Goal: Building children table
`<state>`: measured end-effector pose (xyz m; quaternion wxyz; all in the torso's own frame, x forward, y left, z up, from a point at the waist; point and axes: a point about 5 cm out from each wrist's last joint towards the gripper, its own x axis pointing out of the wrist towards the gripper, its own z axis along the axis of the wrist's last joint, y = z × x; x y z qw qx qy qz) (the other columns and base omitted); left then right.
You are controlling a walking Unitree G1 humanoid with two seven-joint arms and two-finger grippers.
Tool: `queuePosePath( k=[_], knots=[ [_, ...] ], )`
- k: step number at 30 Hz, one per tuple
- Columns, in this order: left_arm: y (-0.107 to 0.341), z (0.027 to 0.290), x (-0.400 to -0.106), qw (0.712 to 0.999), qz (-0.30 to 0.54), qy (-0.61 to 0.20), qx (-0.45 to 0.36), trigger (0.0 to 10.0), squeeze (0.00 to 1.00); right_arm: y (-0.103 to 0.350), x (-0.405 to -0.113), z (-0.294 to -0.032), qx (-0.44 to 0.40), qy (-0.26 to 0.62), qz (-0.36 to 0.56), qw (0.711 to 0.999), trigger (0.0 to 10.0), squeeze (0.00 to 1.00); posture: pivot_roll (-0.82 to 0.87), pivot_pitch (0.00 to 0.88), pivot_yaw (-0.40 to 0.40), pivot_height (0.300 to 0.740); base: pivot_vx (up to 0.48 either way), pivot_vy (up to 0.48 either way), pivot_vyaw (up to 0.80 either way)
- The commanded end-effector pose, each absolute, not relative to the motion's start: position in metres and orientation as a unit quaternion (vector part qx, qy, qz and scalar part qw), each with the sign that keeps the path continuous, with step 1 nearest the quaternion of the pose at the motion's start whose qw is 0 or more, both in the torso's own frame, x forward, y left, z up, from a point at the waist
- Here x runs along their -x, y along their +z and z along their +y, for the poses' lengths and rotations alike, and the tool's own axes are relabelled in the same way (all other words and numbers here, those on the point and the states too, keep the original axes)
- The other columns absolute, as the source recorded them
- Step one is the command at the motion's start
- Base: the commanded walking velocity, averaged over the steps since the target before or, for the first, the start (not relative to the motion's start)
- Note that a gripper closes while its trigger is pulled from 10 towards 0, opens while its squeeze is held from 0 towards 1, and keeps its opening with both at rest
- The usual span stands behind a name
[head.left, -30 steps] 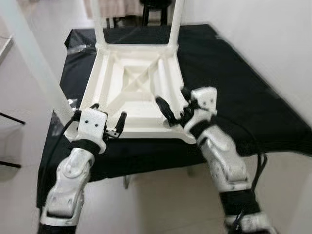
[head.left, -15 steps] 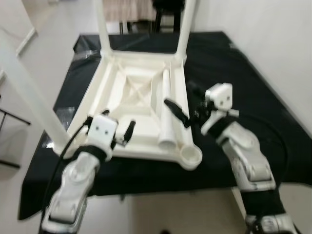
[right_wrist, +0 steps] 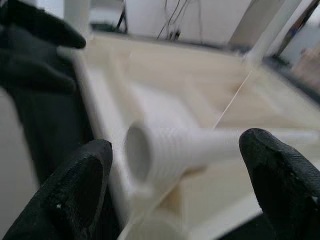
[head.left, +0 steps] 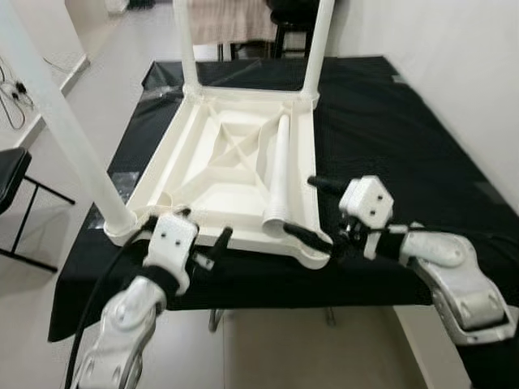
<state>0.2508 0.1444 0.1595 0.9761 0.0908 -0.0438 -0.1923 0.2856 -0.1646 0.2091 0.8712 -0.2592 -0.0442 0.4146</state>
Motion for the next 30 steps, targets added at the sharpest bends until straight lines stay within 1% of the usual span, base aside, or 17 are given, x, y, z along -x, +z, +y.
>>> queuePosePath(
  k=[1,6,8,9,10,11,14,23,29,30],
  knots=[
    [0.159,0.148,-0.245,0.975,-0.035,-0.202,-0.087,10.0,0.00,0.206,-0.279,-0.165,0.264,0.423,-0.027,0.866,10.0,0.00,0.06,0.179,-0.043,0.740,0.000,0.000,0.00],
    [0.158,0.148,-0.243,0.974,-0.030,-0.209,-0.083,10.0,0.00,0.203,-0.279,-0.163,0.262,0.415,-0.014,0.871,10.0,0.00,0.06,0.174,-0.053,0.740,0.000,0.000,0.00],
    [0.157,0.147,-0.243,0.974,-0.029,-0.210,-0.082,10.0,0.00,0.202,-0.284,-0.158,0.258,0.388,-0.012,0.885,10.0,0.00,0.06,0.169,-0.055,0.740,0.000,0.000,0.00],
    [0.157,0.147,-0.243,0.974,-0.029,-0.210,-0.082,10.0,0.00,0.202,-0.284,-0.158,0.258,0.388,-0.012,0.885,10.0,0.00,0.06,0.169,-0.055,0.740,0.000,0.000,0.00],
    [0.157,0.147,-0.243,0.974,-0.028,-0.210,-0.082,10.0,0.00,0.201,-0.288,-0.155,0.253,0.370,-0.011,0.894,10.0,0.00,0.06,0.168,-0.056,0.740,0.000,0.000,0.00],
    [0.157,0.147,-0.243,0.974,-0.028,-0.210,-0.082,10.0,0.00,0.201,-0.288,-0.155,0.253,0.370,-0.011,0.894,10.0,0.00,0.06,0.168,-0.056,0.740,0.000,0.000,0.00],
    [0.156,0.146,-0.241,0.973,-0.025,-0.212,-0.087,10.0,0.00,0.196,-0.296,-0.148,0.252,0.331,-0.002,0.909,10.0,0.00,0.06,0.164,-0.059,0.740,0.000,0.000,0.00],
    [0.156,0.145,-0.239,0.972,-0.022,-0.215,-0.091,10.0,0.00,0.192,-0.297,-0.134,0.246,0.344,0.007,0.906,10.0,0.00,0.07,0.158,-0.064,0.740,0.000,0.000,0.00],
    [0.157,0.143,-0.240,0.972,-0.025,-0.215,-0.092,10.0,0.00,0.191,-0.309,-0.130,0.241,0.306,0.019,0.921,10.0,0.00,0.07,0.153,-0.071,0.740,0.000,0.000,0.00],
    [0.157,0.143,-0.240,0.972,-0.024,-0.215,-0.093,10.0,0.00,0.191,-0.316,-0.132,0.248,0.273,0.029,0.929,10.0,0.00,0.08,0.154,-0.072,0.740,0.000,0.000,0.00]
  ],
)
